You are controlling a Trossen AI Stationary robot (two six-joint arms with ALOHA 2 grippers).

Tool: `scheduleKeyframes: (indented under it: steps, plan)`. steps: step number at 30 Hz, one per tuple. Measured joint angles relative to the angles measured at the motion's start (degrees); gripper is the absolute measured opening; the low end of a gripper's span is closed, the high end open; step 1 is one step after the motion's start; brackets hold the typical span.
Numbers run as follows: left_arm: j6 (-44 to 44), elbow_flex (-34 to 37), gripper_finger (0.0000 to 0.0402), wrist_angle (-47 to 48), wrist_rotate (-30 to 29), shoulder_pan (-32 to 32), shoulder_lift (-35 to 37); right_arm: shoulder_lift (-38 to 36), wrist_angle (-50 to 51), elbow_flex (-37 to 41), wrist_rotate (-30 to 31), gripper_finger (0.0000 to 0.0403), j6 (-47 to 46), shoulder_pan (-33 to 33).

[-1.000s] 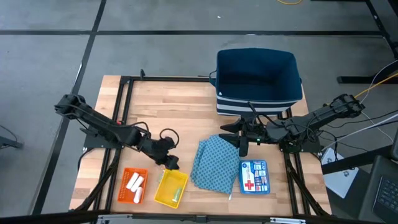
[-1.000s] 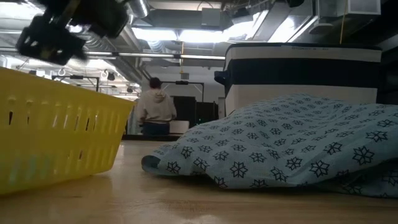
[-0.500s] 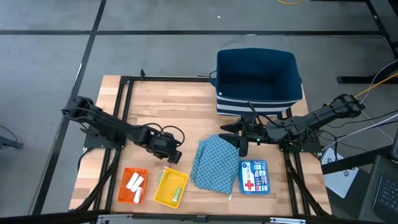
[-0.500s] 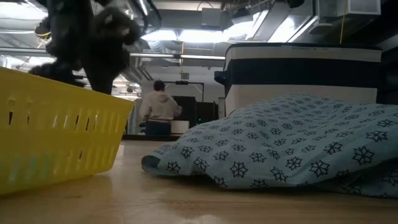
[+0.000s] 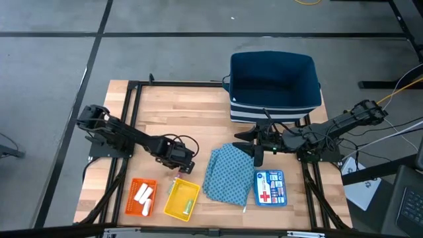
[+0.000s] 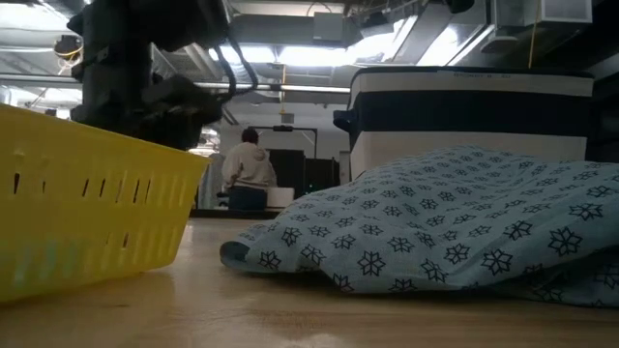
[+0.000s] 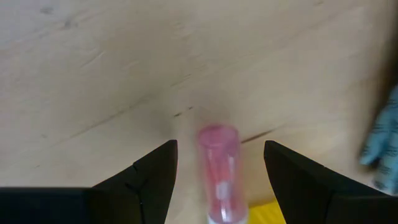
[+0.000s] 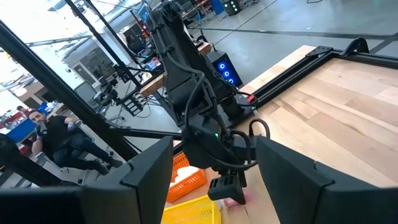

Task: Pick & Place Medicine items
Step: Put the red medicine bottle into the yellow bin

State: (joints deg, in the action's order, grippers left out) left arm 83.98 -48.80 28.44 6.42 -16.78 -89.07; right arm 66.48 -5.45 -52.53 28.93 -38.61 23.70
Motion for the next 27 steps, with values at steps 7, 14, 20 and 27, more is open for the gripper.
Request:
scheduleKeyframes:
  steps: [7, 14, 20, 27]
  plan:
    - [0.31, -0.22, 0.0237, 0.13, 1.45, -0.54, -2.86, 0.0, 0.15, 0.0, 0.0, 0.0231, 0.02, 0.0]
    - [-0.48, -0.15, 0.0237, 0.11, 1.34, 0.32, -3.07, 0.0, 0.17, 0.0, 0.04, 0.0231, 0.04, 0.0]
    - [-1.09, -0.15, 0.0237, 0.2, 0.71, 0.46, -4.73, 0.0, 0.17, 0.0, 0.17, 0.0231, 0.04, 0.0]
    - [-0.56, -0.04, 0.0194, 0.58, 0.94, 0.46, -6.0, 0.0, 0.16, 0.0, 0.17, 0.0231, 0.04, 0.0]
